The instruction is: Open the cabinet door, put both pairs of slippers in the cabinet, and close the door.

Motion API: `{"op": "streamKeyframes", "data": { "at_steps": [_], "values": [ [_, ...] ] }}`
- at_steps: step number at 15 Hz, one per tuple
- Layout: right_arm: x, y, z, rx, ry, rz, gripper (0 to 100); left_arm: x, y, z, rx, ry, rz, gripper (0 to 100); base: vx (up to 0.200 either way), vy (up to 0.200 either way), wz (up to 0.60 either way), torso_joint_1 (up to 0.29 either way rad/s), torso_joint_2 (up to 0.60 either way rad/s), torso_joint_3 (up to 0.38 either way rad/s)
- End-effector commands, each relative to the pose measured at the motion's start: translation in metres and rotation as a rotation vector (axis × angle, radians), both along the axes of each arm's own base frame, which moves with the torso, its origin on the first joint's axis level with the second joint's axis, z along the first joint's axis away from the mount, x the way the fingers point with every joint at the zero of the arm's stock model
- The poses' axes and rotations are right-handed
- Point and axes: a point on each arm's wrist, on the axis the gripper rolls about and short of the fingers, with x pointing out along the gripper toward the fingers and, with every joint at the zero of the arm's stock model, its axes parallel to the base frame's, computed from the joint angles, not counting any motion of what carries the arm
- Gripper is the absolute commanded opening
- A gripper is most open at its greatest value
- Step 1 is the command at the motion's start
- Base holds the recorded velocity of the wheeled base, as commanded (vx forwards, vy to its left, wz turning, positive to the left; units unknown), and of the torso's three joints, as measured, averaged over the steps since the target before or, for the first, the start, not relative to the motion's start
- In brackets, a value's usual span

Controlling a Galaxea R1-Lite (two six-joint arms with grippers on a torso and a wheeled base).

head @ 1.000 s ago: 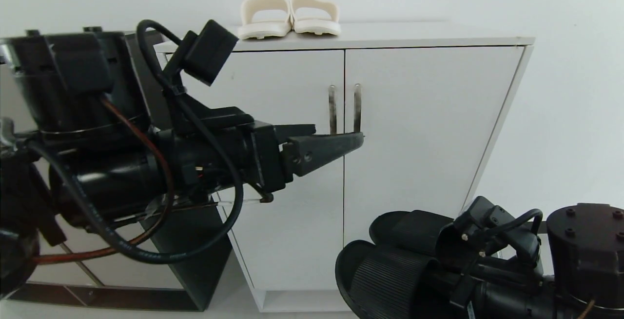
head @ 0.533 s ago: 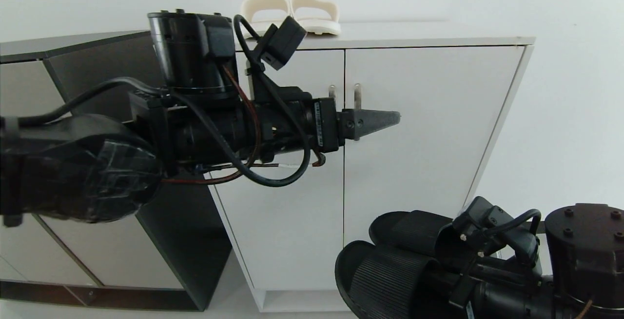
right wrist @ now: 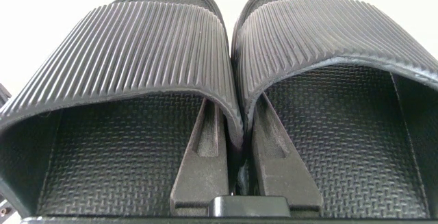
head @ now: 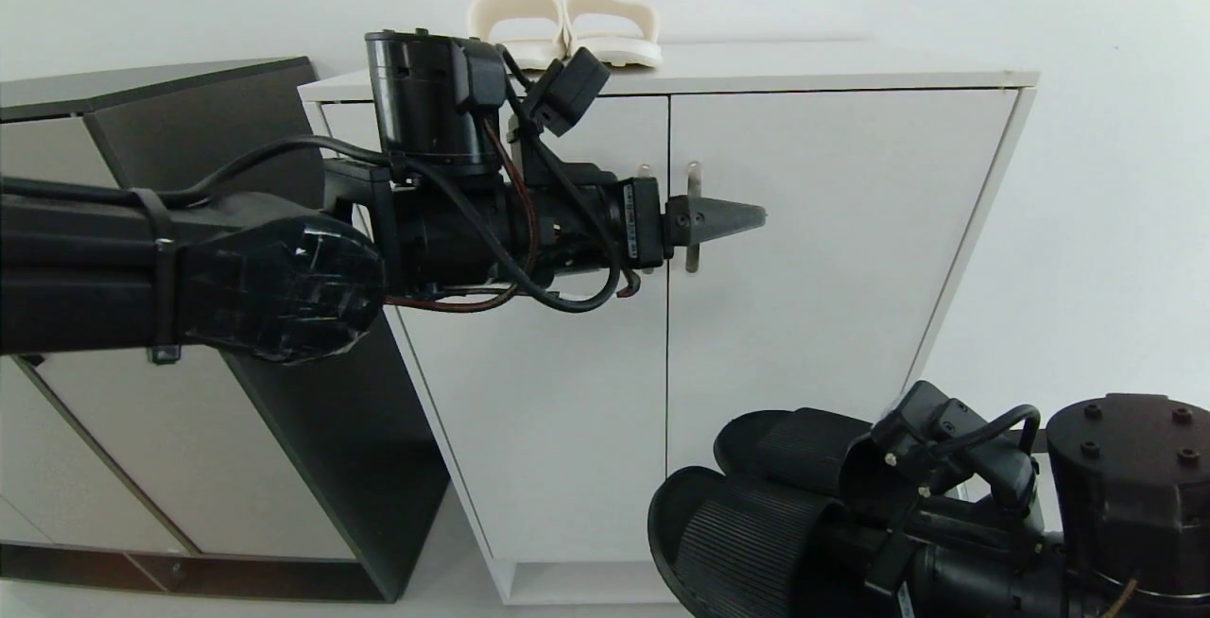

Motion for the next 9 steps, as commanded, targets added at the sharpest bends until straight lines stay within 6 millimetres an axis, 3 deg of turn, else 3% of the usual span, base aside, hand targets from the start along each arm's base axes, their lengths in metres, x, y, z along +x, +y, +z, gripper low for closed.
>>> {"op": "streamKeyframes", "data": {
  "at_steps": [1, 9],
  "values": [
    [0.0, 0.0, -0.001, -0.002, 0.001, -0.001, 0, 0.005, -0.002, -0.004, 0.006, 0.005, 0.022, 100, 0.0, 0.0, 0.0, 0.0, 0.0, 0.0],
    [-0.001, -0.001, -0.001, -0.005, 0.002, 0.0, 0, 0.036, -0.018, -0.015, -0.009, -0.021, 0.131, 100, 0.0, 0.0, 0.0, 0.0, 0.0, 0.0]
  ]
}}
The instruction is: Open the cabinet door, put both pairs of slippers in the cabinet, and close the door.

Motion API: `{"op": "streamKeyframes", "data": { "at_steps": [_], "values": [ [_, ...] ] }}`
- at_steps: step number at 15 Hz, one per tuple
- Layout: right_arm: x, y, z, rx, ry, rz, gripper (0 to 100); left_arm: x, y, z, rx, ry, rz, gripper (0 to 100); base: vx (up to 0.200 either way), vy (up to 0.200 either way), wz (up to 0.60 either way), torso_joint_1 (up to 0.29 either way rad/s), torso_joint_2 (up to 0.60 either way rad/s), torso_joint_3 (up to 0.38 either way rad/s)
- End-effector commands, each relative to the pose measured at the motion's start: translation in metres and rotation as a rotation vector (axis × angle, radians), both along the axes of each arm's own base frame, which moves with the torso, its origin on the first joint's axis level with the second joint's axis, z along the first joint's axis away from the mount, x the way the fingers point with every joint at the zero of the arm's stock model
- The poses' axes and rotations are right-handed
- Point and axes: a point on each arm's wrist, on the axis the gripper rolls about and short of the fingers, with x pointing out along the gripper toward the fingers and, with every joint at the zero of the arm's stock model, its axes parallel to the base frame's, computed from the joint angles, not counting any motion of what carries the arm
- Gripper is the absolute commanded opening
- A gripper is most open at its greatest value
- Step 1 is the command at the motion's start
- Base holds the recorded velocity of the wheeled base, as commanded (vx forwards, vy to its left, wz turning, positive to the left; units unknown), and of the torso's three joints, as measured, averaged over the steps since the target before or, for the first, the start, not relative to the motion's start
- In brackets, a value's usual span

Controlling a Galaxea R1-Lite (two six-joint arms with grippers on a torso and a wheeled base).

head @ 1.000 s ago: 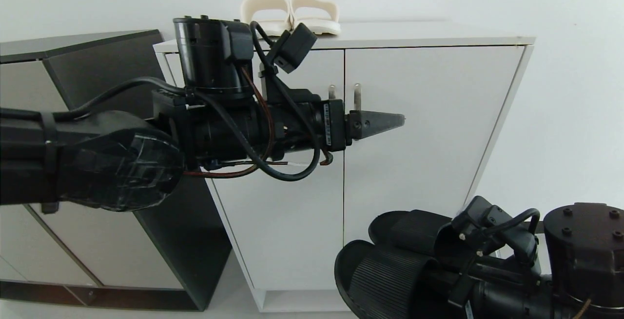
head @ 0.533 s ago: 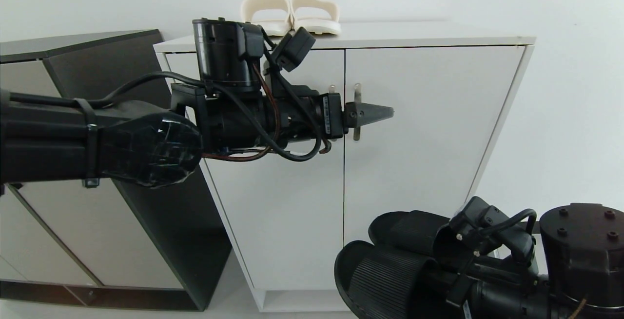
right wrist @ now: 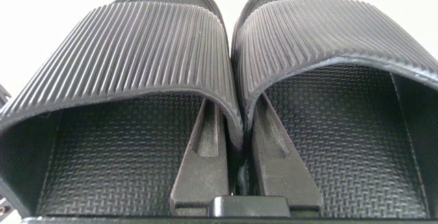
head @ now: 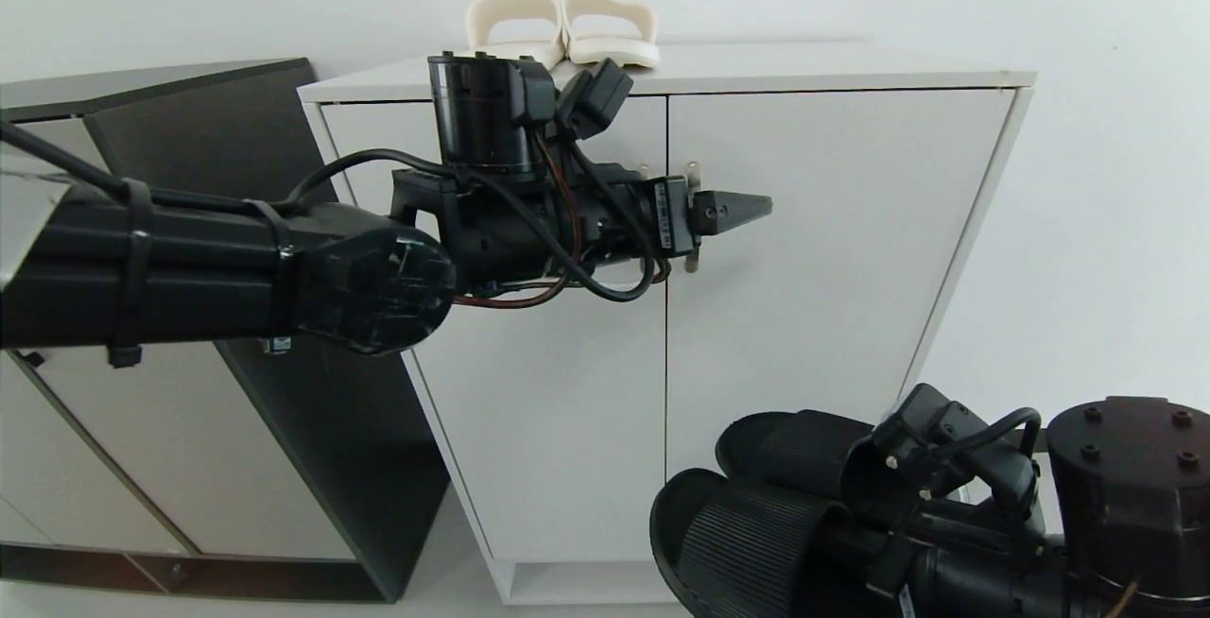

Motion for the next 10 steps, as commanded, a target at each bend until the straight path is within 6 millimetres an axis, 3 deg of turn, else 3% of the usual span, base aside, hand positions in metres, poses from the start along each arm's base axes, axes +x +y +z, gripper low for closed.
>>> {"op": "streamKeyframes", "data": {
  "at_steps": [1, 4, 5, 8, 10],
  "values": [
    [0.0, 0.0, 0.0, 0.0, 0.0, 0.001, 0, 0.008, -0.004, -0.006, 0.006, 0.008, 0.008, 100, 0.0, 0.0, 0.0, 0.0, 0.0, 0.0],
    [0.0, 0.0, 0.0, 0.0, 0.0, 0.001, 0, 0.009, -0.006, -0.008, 0.01, 0.014, 0.005, 100, 0.0, 0.0, 0.0, 0.0, 0.0, 0.0],
    [-0.001, 0.0, 0.0, 0.0, 0.003, 0.003, 0, 0.009, -0.006, -0.008, 0.01, 0.014, 0.005, 0, 0.0, 0.0, 0.0, 0.0, 0.0, 0.0],
    [-0.002, -0.001, -0.001, 0.002, 0.007, 0.011, 0, 0.005, -0.003, -0.002, 0.002, 0.003, 0.0, 0, 0.0, 0.0, 0.0, 0.0, 0.0, 0.0],
    [-0.014, -0.009, -0.001, 0.028, 0.03, 0.114, 0, -0.009, -0.004, 0.002, 0.004, 0.005, -0.016, 0, 0.0, 0.0, 0.0, 0.0, 0.0, 0.0]
  ]
}}
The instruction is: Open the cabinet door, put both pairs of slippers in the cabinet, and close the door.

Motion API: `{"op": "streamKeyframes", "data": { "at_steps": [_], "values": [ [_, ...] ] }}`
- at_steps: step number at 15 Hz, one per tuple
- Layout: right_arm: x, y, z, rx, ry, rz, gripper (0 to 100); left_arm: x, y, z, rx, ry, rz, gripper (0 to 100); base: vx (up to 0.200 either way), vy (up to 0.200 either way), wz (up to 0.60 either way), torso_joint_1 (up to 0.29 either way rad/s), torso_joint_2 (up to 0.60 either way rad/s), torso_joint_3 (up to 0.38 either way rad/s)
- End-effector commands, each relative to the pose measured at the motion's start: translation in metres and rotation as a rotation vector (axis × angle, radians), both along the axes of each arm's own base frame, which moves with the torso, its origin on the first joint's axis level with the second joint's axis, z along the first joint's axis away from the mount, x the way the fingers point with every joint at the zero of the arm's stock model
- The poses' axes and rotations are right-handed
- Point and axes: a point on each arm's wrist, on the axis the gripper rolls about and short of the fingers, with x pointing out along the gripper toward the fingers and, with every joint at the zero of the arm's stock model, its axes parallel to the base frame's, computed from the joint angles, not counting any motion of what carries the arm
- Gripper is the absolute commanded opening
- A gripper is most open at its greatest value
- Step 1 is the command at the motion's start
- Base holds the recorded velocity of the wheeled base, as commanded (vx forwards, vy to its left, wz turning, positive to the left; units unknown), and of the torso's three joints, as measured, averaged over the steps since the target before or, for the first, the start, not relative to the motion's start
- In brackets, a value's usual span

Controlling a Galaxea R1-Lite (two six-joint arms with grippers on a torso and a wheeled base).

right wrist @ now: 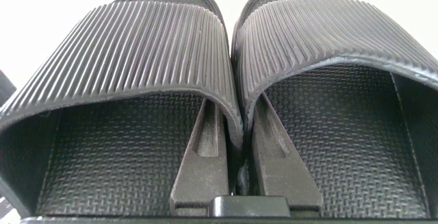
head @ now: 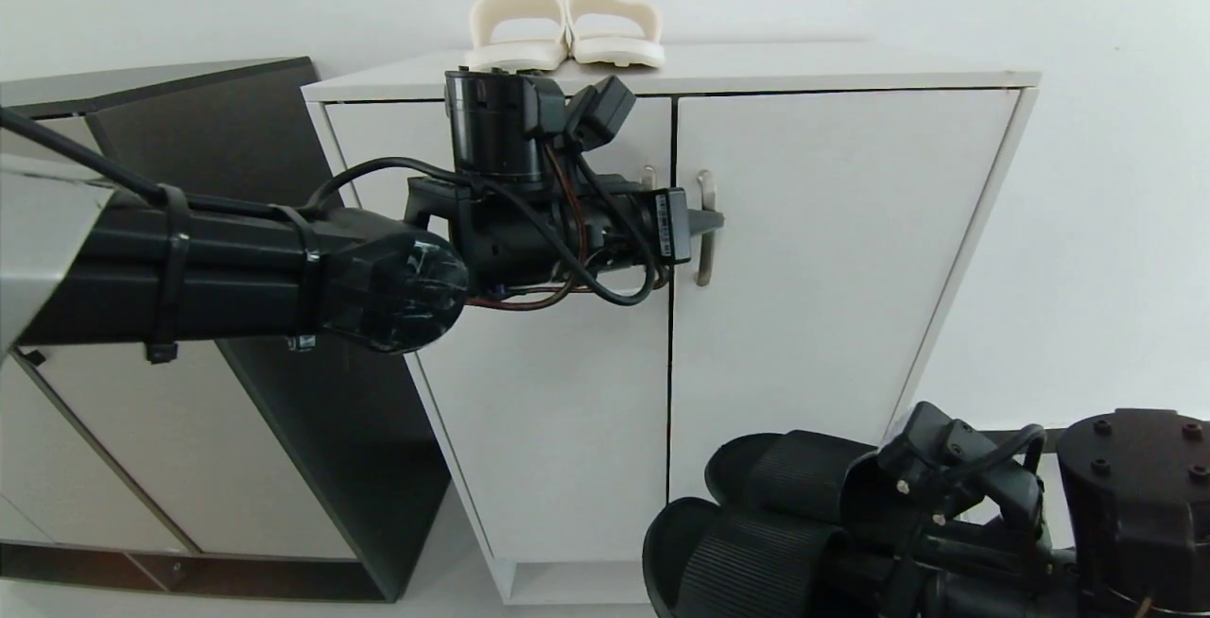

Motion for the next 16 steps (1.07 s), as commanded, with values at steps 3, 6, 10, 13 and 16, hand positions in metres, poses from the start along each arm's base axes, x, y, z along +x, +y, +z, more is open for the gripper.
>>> {"op": "streamKeyframes", "data": {
  "at_steps": [3, 6, 10, 13, 16],
  "values": [
    [-0.018, -0.015, 0.002, 0.012, -0.031, 0.141, 0, -0.041, 0.006, 0.014, -0.01, -0.01, -0.055, 0, 0.0, 0.0, 0.0, 0.0, 0.0, 0.0],
    [-0.021, -0.018, 0.0, 0.0, -0.042, 0.16, 0, -0.067, 0.01, 0.021, -0.017, -0.018, -0.093, 0, 0.0, 0.0, 0.0, 0.0, 0.0, 0.0],
    [-0.022, -0.019, -0.001, -0.005, -0.045, 0.165, 0, -0.085, 0.02, 0.025, -0.02, -0.024, -0.108, 0, 0.0, 0.0, 0.0, 0.0, 0.0, 0.0],
    [-0.027, -0.019, -0.002, -0.007, -0.042, 0.189, 0, -0.103, 0.036, 0.023, -0.012, -0.017, -0.105, 0, 0.0, 0.0, 0.0, 0.0, 0.0, 0.0],
    [-0.033, -0.018, -0.006, -0.018, -0.032, 0.214, 0, -0.099, 0.046, 0.023, -0.014, -0.017, -0.068, 0, 0.0, 0.0, 0.0, 0.0, 0.0, 0.0]
  ]
}}
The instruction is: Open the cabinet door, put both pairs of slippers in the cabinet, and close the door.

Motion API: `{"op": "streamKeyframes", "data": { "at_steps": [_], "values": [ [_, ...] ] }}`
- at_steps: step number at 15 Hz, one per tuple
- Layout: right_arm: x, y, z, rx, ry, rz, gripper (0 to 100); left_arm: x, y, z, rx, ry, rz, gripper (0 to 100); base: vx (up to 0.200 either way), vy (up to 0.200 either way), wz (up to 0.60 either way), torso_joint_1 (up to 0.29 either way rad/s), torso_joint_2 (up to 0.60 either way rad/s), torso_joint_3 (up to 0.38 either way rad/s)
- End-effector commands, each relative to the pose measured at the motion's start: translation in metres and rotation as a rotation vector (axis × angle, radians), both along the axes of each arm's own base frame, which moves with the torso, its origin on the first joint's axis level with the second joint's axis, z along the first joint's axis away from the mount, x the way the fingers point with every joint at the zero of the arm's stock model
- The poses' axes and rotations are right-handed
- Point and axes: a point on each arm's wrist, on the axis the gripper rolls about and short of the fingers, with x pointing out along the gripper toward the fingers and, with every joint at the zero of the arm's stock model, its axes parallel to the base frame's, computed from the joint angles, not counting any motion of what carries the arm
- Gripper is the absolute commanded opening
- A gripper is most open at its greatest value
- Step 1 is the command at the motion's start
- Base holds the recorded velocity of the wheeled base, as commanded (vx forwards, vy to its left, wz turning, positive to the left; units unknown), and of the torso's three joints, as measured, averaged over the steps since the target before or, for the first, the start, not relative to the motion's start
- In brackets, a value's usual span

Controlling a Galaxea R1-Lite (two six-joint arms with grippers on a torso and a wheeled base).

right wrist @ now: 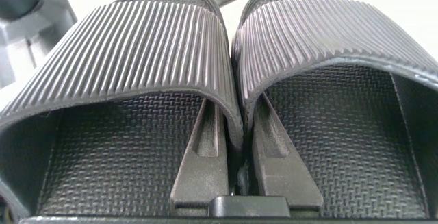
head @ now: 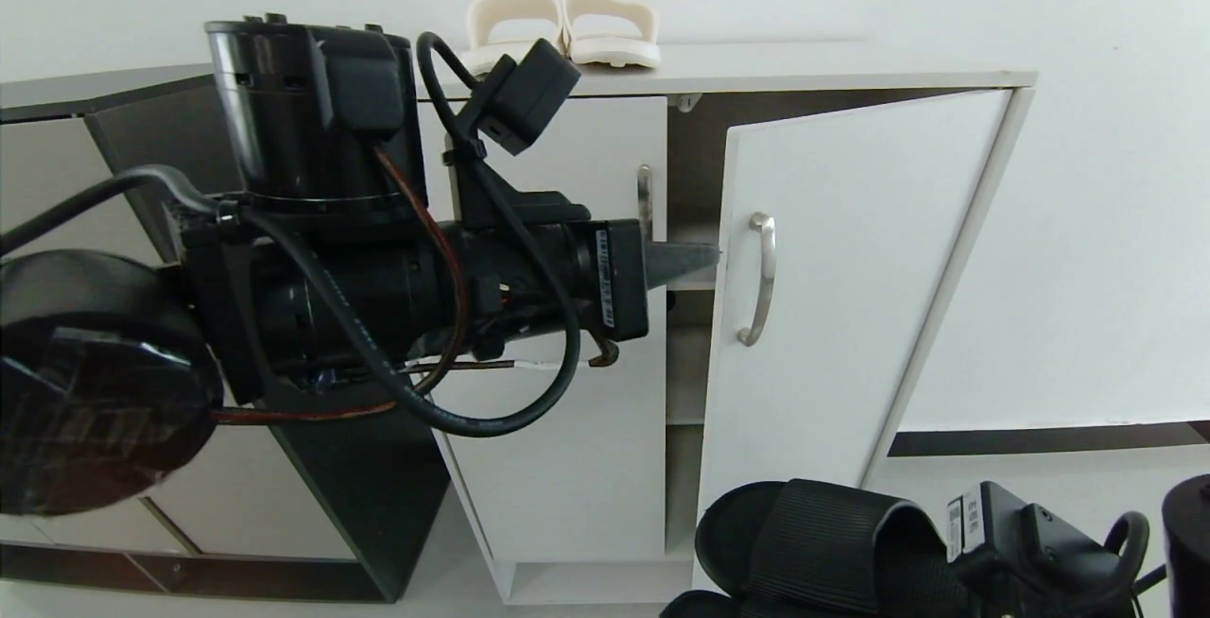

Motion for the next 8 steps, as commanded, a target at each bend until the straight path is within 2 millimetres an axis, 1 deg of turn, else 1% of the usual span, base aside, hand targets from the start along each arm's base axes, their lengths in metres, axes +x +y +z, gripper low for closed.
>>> {"op": "streamKeyframes", "data": {
  "at_steps": [1, 3, 4, 6, 8],
  "values": [
    [-0.004, 0.0, -0.003, -0.007, 0.005, 0.017, 0, 0.003, 0.01, 0.004, -0.009, -0.01, 0.033, 0, 0.0, 0.0, 0.0, 0.0, 0.0, 0.0],
    [-0.005, 0.0, -0.003, -0.007, 0.005, 0.023, 0, 0.013, 0.006, -0.002, 0.002, 0.003, 0.044, 0, 0.0, 0.0, 0.0, 0.0, 0.0, 0.0],
    [-0.005, 0.001, -0.003, -0.01, 0.006, 0.022, 0, 0.022, -0.001, -0.003, 0.0, -0.002, 0.047, 0, 0.0, 0.0, 0.0, 0.0, 0.0, 0.0],
    [-0.004, 0.001, -0.004, -0.013, 0.008, 0.019, 0, 0.041, -0.013, 0.002, -0.03, -0.034, 0.056, 0, 0.0, 0.0, 0.0, 0.0, 0.0, 0.0],
    [-0.004, 0.001, -0.005, -0.018, 0.009, 0.016, 0, 0.054, -0.022, -0.001, -0.033, -0.026, 0.063, 0, 0.0, 0.0, 0.0, 0.0, 0.0, 0.0]
  ]
}}
